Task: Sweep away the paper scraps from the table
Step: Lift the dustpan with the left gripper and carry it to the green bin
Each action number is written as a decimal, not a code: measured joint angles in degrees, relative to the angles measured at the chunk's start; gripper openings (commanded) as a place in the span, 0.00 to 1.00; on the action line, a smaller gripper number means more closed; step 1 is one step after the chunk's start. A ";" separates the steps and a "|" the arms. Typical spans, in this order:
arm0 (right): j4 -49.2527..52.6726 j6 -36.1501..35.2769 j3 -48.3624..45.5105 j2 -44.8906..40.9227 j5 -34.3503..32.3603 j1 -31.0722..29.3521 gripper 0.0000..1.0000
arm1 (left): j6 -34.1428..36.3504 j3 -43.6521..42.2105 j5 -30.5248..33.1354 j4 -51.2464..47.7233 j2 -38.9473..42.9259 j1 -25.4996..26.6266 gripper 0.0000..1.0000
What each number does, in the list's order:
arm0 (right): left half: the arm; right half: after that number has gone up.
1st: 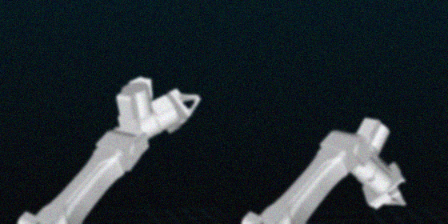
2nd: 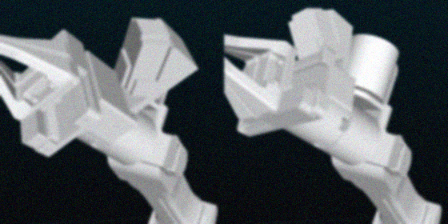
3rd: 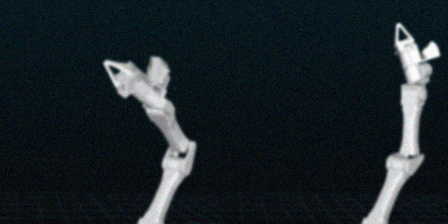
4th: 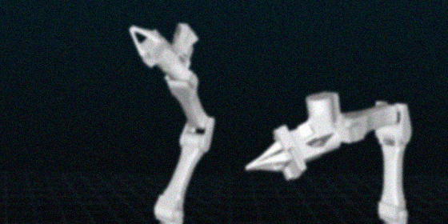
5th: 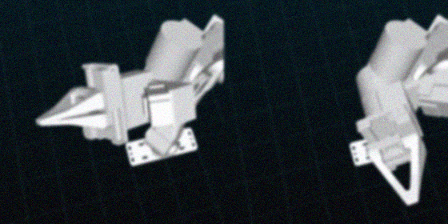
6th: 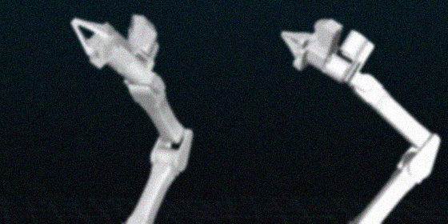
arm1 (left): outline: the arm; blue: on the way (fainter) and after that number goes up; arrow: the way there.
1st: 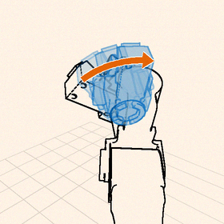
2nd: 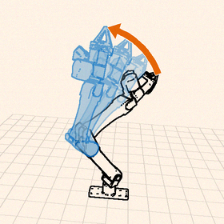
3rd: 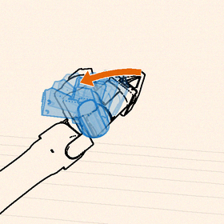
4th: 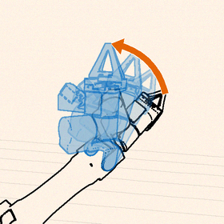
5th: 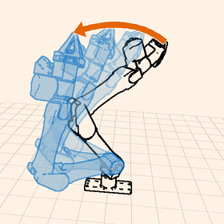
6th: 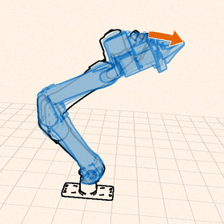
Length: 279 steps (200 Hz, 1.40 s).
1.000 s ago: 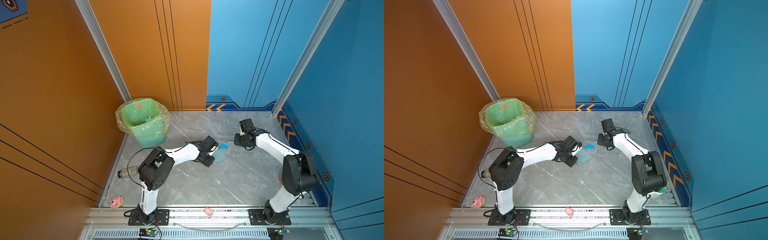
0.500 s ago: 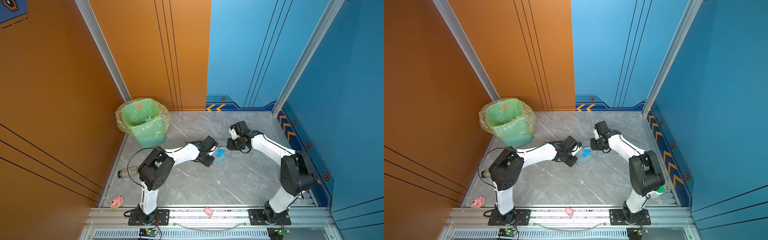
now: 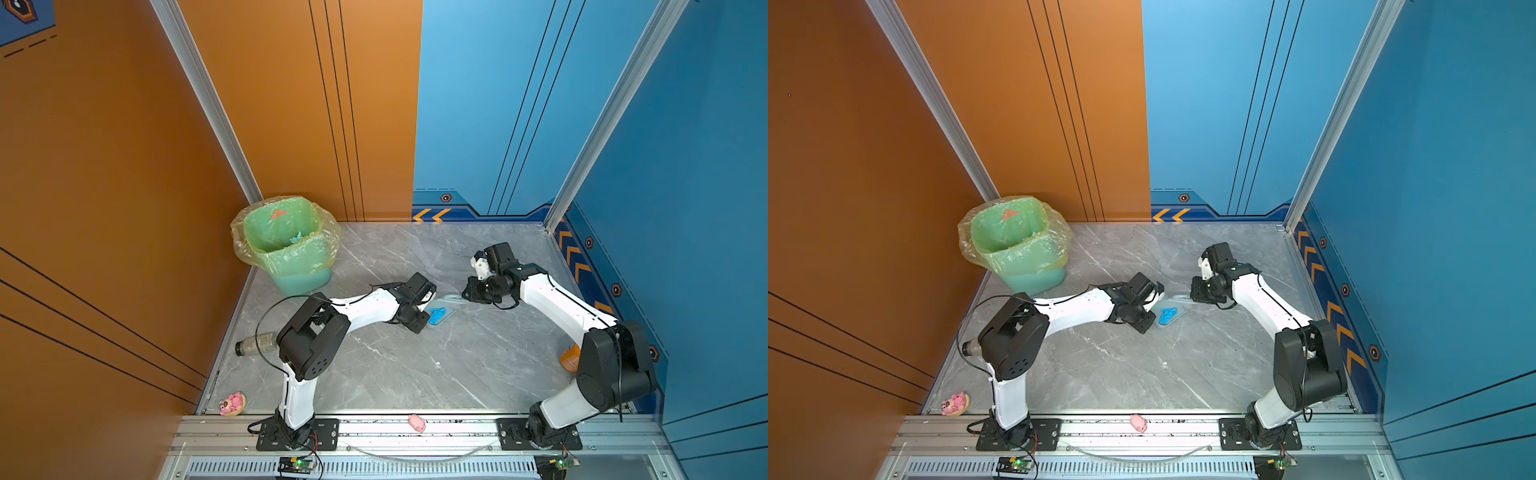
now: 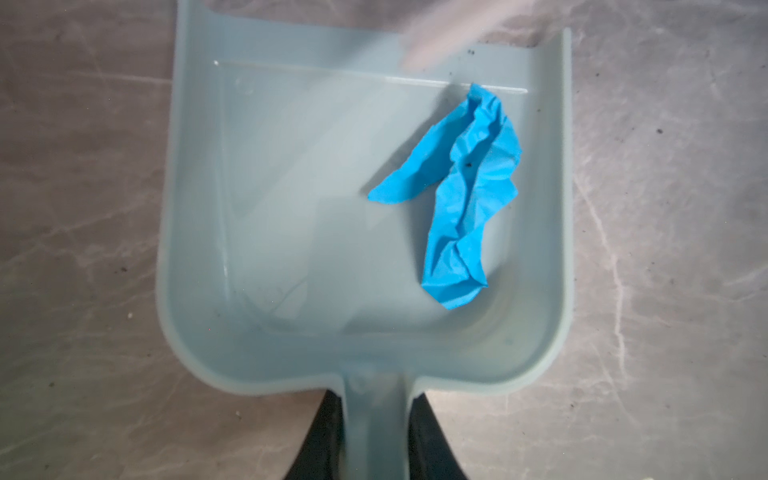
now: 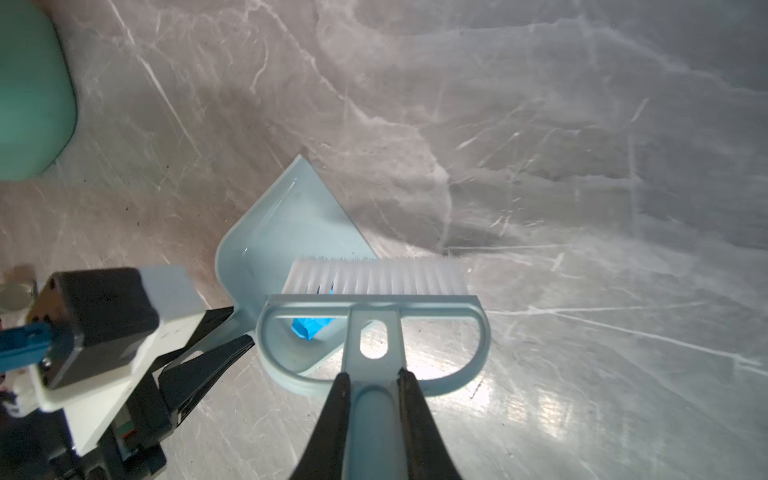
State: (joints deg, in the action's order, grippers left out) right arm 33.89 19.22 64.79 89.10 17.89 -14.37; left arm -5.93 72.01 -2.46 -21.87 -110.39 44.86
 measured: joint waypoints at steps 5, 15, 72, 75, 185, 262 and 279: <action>0.00 0.22 -0.24 -0.31 0.00 0.61 0.00 | 0.00 -0.55 0.20 0.44 0.26 0.00 0.00; -0.46 0.76 -1.03 -1.07 0.11 1.70 0.00 | 0.00 -1.60 0.85 1.14 0.96 0.00 0.00; -3.37 2.71 -4.85 -7.43 2.45 6.56 0.00 | 0.04 -2.67 4.31 0.37 8.68 -0.24 0.00; -3.54 2.73 -5.07 -7.74 2.73 6.95 0.00 | 0.02 -2.67 4.48 0.17 9.11 -0.24 0.00; -5.60 3.34 -7.19 -8.76 5.60 10.54 0.00 | 1.97 2.91 10.60 -13.73 29.99 -10.71 0.00; -6.05 3.54 -7.23 -7.21 6.71 10.54 0.00 | -3.15 8.74 7.72 -18.51 38.51 -30.99 0.00; -6.05 3.63 -7.23 -7.06 7.06 10.51 0.00 | -5.49 9.55 5.64 -18.95 38.47 -35.56 0.00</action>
State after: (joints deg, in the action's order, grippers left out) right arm 27.83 22.85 57.56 82.04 24.95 -3.86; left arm -11.42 81.56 3.18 -40.82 -71.92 9.30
